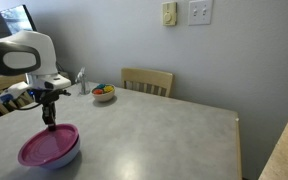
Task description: Remove the lid from the bowl
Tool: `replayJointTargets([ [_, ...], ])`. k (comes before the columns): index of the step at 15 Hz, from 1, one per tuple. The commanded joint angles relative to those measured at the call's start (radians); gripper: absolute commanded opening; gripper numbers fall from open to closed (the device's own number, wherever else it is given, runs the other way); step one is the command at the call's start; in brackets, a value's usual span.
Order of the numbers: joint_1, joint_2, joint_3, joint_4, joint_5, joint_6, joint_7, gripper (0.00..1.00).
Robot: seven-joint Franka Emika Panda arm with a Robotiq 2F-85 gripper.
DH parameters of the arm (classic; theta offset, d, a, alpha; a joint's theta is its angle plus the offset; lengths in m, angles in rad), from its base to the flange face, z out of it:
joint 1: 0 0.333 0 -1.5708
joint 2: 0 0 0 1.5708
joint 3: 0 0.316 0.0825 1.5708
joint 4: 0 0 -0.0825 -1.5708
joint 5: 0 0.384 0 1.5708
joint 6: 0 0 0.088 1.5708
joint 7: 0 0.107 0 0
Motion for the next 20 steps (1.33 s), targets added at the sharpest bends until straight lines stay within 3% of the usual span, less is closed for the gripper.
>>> replayJointTargets([
  [1, 0.004, -0.070, -0.007, -0.024, 0.008, -0.067, -0.033, 0.03],
  [11, -0.033, -0.196, -0.029, 0.006, -0.101, -0.322, -0.036, 0.03],
  [20, -0.153, -0.191, -0.133, 0.109, -0.267, -0.448, -0.163, 0.03],
])
